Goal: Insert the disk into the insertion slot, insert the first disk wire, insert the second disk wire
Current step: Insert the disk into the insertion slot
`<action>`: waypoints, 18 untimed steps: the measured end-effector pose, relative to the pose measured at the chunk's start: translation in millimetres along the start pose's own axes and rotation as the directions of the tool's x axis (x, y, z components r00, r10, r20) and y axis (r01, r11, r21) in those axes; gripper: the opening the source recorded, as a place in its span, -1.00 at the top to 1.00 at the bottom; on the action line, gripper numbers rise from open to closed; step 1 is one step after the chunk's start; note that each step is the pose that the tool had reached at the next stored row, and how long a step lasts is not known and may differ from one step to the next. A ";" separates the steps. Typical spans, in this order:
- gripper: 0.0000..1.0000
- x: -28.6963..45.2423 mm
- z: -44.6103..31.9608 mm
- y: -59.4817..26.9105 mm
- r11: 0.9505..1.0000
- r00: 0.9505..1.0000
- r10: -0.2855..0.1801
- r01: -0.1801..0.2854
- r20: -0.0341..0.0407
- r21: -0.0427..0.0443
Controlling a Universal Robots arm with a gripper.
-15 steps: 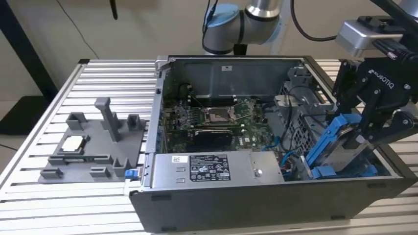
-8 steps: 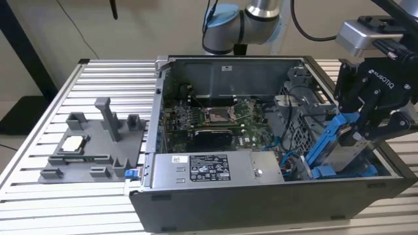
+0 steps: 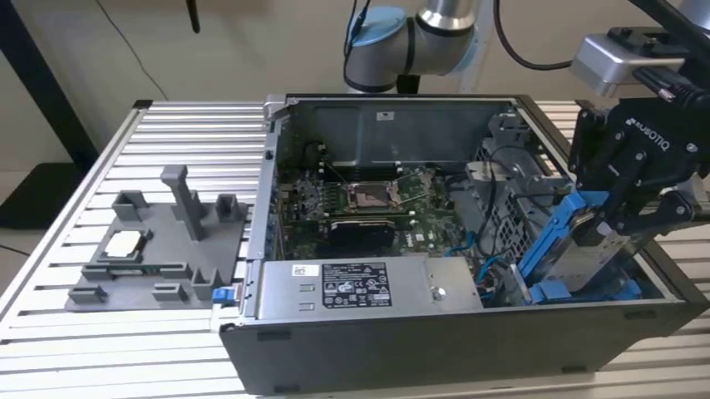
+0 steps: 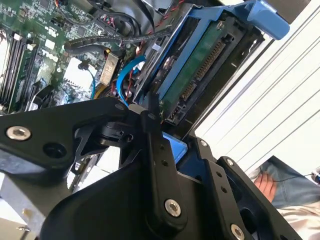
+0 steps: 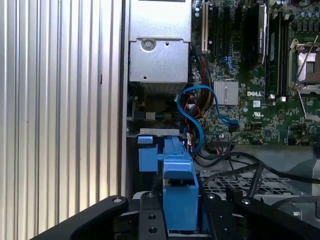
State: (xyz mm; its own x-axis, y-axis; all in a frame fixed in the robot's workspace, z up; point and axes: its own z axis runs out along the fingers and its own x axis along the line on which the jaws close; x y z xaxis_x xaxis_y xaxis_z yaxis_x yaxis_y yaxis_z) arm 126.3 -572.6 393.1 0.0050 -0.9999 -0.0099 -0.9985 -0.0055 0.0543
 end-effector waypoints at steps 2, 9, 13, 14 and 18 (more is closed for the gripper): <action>0.33 0.0 -0.1 0.0 1.000 1.000 0.000 0.000 0.000 0.000; 0.19 -0.2 -1.9 0.0 1.000 1.000 0.000 0.000 0.000 0.000; 0.19 -1.5 -10.2 0.5 1.000 1.000 0.000 0.000 0.000 0.000; 0.19 -2.7 -10.2 0.5 1.000 1.000 0.000 0.000 0.000 0.000; 0.19 -13.9 -10.3 0.4 1.000 1.000 0.000 0.000 0.000 0.000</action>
State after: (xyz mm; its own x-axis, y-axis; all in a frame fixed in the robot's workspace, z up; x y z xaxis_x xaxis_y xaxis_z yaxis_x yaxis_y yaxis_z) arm 126.3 -558.8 403.5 0.0047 -0.9999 -0.0097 -0.9985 -0.0053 0.0541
